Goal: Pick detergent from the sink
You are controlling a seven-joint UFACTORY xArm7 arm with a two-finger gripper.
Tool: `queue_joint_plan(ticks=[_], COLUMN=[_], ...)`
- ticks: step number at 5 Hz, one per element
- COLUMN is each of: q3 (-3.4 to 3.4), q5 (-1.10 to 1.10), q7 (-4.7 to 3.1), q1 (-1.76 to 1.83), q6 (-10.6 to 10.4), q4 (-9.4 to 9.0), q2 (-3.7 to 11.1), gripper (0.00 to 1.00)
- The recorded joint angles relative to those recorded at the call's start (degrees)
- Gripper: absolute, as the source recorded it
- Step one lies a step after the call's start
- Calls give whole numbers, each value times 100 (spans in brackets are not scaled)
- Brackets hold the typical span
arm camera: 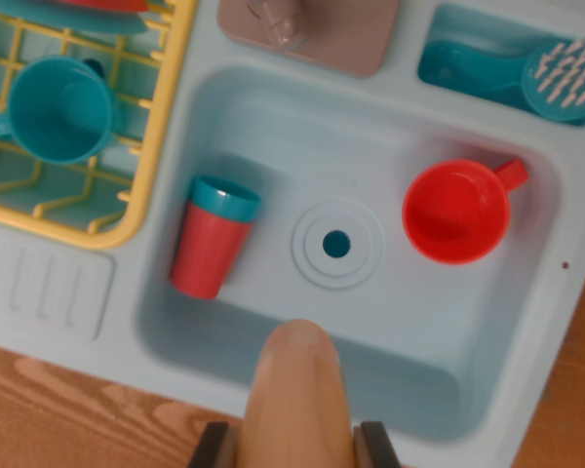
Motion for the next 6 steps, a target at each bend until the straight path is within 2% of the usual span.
queue_joint_plan(ticks=[1, 2, 3, 4, 5, 6], q3=[2, 2, 4, 4, 5, 5], q5=[-7, -7, -12, -12, -17, -17], q7=[5, 5, 9, 9, 12, 12], q1=[1, 1, 3, 3, 4, 4], q6=[207, 207, 382, 382, 527, 527], q4=[148, 148, 274, 274, 377, 377], q2=[-59, -59, -109, -109, -151, -151], gripper=[100, 100, 100, 100, 100, 100])
